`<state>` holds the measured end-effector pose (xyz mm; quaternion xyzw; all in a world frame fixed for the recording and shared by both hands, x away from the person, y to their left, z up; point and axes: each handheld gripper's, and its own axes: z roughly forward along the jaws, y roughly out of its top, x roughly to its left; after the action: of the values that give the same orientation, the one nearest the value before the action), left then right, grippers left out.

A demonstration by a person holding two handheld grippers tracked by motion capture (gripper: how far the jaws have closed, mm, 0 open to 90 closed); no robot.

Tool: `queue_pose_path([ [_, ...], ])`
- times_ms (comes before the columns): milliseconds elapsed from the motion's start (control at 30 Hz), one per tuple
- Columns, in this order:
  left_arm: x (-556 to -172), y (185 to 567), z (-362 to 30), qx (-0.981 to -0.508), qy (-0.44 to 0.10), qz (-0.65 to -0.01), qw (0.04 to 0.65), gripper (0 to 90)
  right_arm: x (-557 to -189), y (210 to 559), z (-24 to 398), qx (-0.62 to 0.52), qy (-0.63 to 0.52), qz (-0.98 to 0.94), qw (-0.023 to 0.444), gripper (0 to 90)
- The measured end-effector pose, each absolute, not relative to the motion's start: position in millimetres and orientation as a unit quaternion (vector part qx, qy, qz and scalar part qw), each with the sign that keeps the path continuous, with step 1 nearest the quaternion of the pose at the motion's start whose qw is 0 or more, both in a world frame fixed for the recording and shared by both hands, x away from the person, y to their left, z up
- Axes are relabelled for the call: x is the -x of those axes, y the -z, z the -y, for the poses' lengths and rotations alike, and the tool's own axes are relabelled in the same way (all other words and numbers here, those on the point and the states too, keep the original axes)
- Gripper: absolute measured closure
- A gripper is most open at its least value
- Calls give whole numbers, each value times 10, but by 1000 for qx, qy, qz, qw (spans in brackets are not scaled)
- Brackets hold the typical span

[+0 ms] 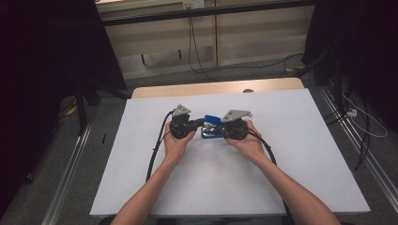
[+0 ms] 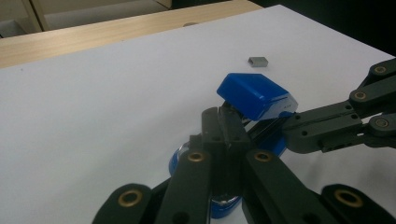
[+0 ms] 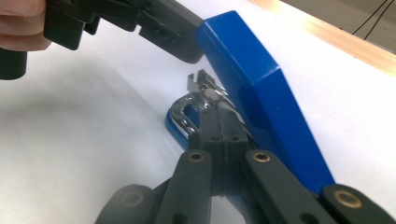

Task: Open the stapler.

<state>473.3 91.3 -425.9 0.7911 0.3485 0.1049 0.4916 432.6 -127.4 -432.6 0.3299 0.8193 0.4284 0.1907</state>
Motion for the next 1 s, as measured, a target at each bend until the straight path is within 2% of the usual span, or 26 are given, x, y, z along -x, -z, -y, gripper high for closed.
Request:
queue_pose_path([
  [833, -4748, 4150, -852, -789, -105, -341, 501, 900, -4371, 4434, 1122, -351, -462, -786, 214, 900],
  [1000, -4748, 4149, -846, -788, -108, -340, 501, 900, -4382, 4443, 1098, -352, -460, -782, 231, 900],
])
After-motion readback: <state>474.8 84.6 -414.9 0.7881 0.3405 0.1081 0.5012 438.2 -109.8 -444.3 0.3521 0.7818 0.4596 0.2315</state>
